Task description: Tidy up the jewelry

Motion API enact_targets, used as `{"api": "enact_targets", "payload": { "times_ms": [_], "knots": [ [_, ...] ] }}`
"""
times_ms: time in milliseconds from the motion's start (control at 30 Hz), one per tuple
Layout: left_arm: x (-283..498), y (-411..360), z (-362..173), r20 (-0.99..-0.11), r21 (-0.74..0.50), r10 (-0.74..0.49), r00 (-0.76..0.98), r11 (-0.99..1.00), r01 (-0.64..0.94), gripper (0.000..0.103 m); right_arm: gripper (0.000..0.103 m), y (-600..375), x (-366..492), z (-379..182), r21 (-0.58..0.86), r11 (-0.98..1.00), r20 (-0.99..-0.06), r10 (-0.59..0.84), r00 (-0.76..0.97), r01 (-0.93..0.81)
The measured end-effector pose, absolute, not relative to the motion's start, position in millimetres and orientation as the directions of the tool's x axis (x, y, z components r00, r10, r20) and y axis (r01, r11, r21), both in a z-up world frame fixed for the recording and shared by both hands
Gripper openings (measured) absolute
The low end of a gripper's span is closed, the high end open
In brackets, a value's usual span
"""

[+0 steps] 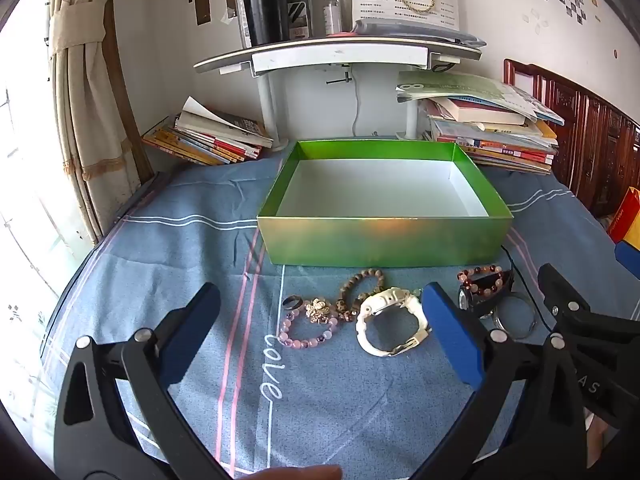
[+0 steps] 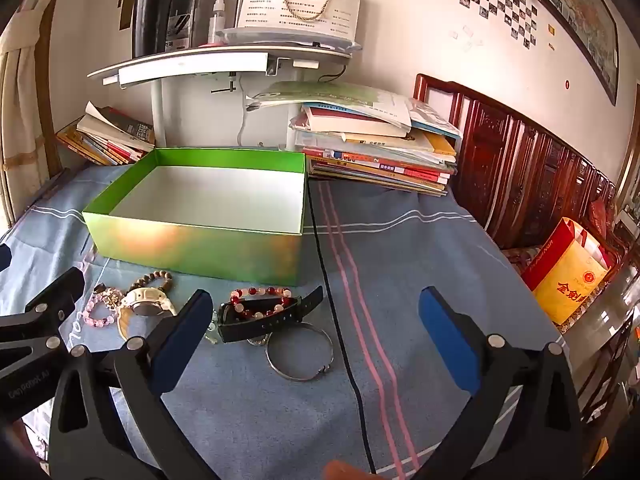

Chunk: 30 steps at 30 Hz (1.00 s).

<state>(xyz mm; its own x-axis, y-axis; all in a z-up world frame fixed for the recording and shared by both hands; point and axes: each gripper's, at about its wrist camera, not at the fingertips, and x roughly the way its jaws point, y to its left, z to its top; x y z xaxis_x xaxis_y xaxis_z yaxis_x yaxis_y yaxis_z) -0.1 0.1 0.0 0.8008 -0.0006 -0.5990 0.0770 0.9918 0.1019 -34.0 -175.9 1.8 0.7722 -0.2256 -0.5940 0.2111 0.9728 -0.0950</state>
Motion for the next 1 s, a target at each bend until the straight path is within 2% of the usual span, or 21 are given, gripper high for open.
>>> {"api": "enact_targets", "payload": {
  "times_ms": [1000],
  "knots": [
    [0.2,-0.1,-0.1,-0.603,0.105,0.001,0.798,0.991,0.078,0.099,0.101,-175.9,-34.0,1.1,-0.087,0.974,-0.590,-0.221,0.776,0.211]
  ]
}}
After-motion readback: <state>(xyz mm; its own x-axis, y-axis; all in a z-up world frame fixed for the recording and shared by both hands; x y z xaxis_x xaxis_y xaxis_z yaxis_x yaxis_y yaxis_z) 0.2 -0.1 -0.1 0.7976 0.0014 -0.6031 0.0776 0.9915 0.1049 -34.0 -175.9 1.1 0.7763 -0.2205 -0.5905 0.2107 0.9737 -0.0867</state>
